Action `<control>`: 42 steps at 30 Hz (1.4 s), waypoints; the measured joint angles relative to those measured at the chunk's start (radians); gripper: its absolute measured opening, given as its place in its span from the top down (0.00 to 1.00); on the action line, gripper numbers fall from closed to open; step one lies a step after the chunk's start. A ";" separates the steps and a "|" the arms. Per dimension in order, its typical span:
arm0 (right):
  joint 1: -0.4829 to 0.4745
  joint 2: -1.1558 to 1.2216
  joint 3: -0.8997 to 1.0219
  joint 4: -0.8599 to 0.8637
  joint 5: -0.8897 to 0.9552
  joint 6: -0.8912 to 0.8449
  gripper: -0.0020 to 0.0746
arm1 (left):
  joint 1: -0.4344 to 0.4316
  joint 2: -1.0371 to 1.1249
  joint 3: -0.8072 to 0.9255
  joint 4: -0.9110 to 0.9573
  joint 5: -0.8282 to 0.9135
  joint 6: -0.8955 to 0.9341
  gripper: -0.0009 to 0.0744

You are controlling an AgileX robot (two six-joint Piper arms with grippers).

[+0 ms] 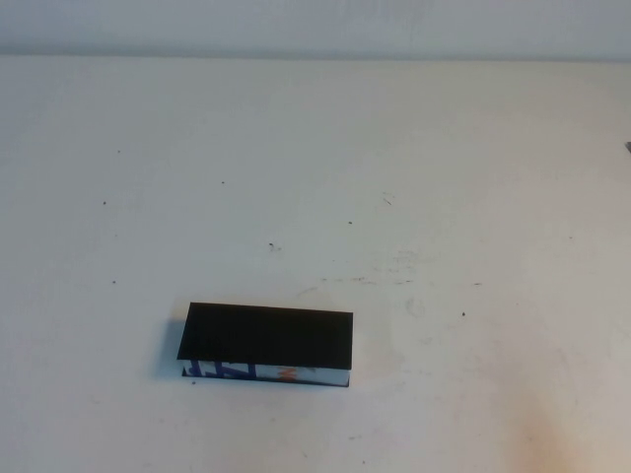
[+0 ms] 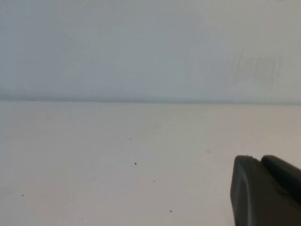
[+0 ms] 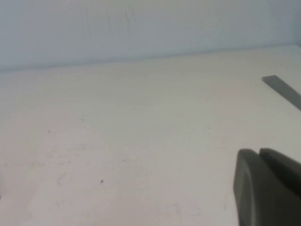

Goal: Return glasses to glasses case

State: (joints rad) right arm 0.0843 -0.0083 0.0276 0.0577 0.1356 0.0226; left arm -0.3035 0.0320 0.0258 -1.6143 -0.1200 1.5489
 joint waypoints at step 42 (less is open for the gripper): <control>0.000 0.000 0.000 0.139 0.216 -0.116 0.99 | 0.054 0.002 0.000 0.657 -0.173 -0.637 0.99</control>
State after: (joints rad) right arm 0.0843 -0.0083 0.0276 0.1965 0.3515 -0.0938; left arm -0.2498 0.0342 0.0258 -0.9573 -0.2928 0.9115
